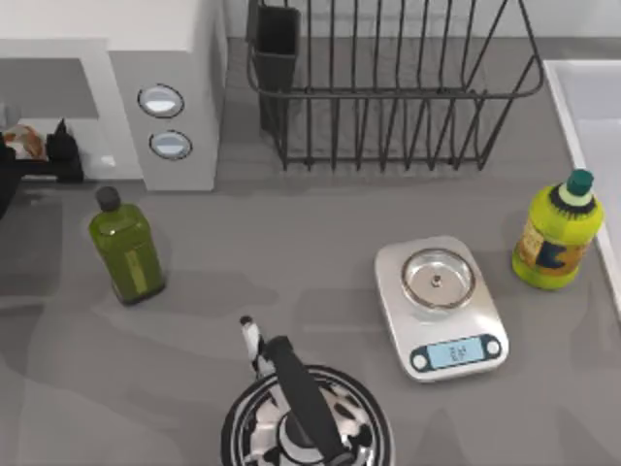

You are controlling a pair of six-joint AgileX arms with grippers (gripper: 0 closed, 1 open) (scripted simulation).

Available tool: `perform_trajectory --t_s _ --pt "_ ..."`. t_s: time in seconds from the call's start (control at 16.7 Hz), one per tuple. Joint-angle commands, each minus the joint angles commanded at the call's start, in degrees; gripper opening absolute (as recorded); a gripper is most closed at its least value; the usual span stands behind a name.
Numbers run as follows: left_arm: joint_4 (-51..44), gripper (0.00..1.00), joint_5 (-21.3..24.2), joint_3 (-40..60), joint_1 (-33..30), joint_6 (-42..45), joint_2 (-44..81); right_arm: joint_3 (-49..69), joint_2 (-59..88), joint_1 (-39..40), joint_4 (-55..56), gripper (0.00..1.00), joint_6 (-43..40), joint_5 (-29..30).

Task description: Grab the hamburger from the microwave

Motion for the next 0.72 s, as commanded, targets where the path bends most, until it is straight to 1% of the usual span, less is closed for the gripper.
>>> perform_trajectory --t_s 0.18,0.48,0.6,0.72 --pt "-5.36 1.00 -0.63 9.26 -0.67 -0.20 5.43 0.00 0.00 0.00 0.00 1.00 0.00 0.00" --pt "-16.86 1.00 -2.01 29.50 -1.80 -0.64 15.61 0.00 0.00 0.00 0.00 1.00 0.00 0.00" --pt "-20.89 1.00 -2.51 35.35 -2.11 -0.80 18.76 0.00 0.00 0.00 0.00 1.00 0.00 0.00" --pt "-23.70 1.00 -2.85 38.76 -2.31 -0.91 20.73 0.00 0.00 0.00 0.00 1.00 0.00 0.00"
